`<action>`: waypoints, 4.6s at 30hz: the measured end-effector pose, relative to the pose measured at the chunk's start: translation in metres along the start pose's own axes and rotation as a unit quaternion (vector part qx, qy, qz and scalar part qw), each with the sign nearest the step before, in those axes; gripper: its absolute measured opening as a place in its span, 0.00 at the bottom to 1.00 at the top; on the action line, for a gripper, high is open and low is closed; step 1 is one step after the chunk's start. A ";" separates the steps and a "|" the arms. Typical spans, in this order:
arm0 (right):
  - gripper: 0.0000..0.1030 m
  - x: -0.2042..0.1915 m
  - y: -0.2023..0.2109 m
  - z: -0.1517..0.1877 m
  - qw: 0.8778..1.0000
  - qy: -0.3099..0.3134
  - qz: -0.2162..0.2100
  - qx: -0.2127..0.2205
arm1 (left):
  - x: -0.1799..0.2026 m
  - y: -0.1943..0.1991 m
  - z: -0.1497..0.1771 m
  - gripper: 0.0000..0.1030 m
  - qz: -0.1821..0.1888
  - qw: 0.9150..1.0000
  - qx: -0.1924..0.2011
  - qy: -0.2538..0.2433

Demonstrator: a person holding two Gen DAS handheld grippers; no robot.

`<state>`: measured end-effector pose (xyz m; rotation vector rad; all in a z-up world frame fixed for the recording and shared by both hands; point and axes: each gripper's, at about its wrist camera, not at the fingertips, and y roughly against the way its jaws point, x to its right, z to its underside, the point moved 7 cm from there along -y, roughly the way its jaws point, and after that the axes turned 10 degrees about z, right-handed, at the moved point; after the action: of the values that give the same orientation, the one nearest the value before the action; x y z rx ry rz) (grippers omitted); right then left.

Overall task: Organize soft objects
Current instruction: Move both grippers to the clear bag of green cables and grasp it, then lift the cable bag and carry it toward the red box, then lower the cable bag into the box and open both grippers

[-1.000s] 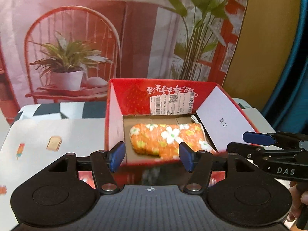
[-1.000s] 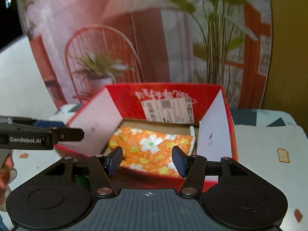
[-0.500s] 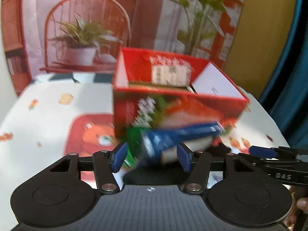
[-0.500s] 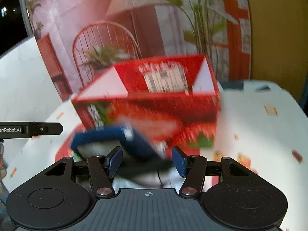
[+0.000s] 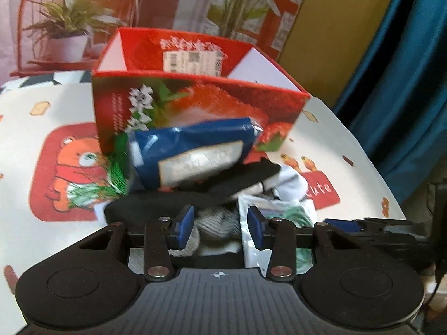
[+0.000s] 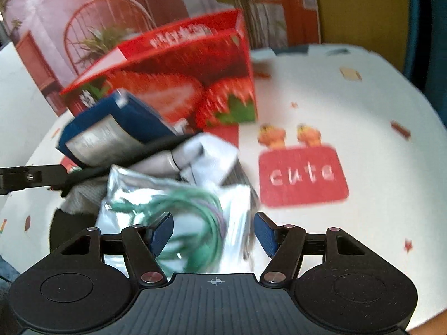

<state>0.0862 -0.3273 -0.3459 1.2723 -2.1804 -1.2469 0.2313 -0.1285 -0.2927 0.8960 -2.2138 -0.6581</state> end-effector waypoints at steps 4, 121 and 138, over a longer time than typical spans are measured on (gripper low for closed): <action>0.59 -0.004 -0.003 0.002 1.000 -0.011 -0.012 -0.008 | 0.003 -0.008 0.011 0.43 0.019 1.000 -0.018 0.008; 0.42 -0.105 -0.133 -0.208 0.993 0.104 -0.034 -0.045 | -0.087 -0.113 -0.155 0.31 -0.028 0.997 -0.063 0.038; 0.55 -0.111 -0.042 -0.206 0.990 0.112 -0.040 0.076 | -0.057 -0.017 -0.152 0.49 -0.038 0.999 0.027 -0.015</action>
<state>0.3016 -0.3526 -0.2473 1.4954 -2.1130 -0.9283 0.3801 -0.1280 -0.2248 1.0079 -2.2420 -0.6546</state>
